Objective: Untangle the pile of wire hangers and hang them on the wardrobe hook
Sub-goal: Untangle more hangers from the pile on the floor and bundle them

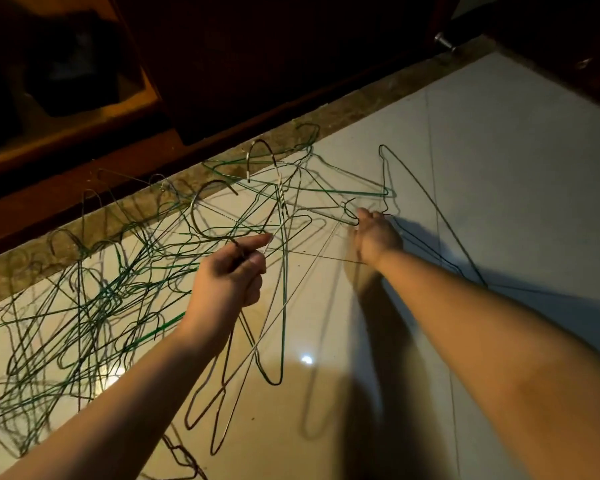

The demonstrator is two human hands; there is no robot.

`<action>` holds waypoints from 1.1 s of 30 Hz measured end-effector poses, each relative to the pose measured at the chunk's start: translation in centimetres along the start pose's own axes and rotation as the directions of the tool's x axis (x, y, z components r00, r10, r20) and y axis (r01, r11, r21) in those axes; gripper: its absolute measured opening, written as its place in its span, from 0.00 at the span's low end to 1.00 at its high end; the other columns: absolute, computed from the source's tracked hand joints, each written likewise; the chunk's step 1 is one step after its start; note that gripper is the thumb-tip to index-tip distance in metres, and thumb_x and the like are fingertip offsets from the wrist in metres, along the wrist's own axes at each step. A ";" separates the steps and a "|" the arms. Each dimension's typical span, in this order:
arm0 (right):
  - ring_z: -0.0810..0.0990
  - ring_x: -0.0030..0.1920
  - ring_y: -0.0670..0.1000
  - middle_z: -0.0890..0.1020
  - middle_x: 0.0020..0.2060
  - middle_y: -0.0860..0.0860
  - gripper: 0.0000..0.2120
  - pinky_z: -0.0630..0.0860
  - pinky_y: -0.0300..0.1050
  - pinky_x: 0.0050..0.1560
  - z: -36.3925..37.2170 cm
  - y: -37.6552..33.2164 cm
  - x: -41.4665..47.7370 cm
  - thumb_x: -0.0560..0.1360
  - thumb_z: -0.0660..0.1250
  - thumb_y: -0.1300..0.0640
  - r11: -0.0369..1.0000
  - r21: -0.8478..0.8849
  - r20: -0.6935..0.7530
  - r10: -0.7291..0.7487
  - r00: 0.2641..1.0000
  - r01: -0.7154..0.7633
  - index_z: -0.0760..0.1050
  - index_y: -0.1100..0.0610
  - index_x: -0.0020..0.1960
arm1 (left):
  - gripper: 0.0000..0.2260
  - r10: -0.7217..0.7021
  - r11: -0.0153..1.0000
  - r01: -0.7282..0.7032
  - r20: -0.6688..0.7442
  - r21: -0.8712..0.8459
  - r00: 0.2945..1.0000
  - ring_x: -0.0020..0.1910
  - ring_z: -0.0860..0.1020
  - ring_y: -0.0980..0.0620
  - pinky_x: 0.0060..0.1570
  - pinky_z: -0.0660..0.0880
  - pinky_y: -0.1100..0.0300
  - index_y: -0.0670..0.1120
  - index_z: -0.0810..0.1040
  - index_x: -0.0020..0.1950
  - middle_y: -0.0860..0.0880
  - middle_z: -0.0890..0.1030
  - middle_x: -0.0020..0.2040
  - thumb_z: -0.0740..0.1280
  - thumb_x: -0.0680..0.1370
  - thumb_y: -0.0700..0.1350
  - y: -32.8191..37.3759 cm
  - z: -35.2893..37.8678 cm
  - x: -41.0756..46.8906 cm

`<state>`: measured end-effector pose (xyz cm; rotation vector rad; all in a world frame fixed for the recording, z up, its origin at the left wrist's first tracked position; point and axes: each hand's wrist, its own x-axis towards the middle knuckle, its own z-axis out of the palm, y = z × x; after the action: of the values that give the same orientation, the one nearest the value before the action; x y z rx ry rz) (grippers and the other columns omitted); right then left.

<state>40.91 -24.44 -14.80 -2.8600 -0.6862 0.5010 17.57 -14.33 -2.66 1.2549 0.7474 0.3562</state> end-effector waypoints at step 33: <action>0.75 0.58 0.55 0.76 0.61 0.58 0.17 0.70 0.32 0.47 -0.5 0.6 -1.4 0.78 0.59 0.63 0.705 0.676 0.078 0.219 0.973 -0.213 0.70 0.59 0.66 | 0.15 0.044 0.999 -0.045 0.049 0.018 0.998 0.25 0.61 0.58 0.26 0.57 0.65 0.47 0.78 0.50 0.50 0.65 0.31 0.56 0.78 0.31 0.9 2.4 0.0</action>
<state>40.19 -25.63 -14.12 -2.2247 -0.0968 0.6154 19.37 -15.79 -1.51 1.2958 0.6833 0.3545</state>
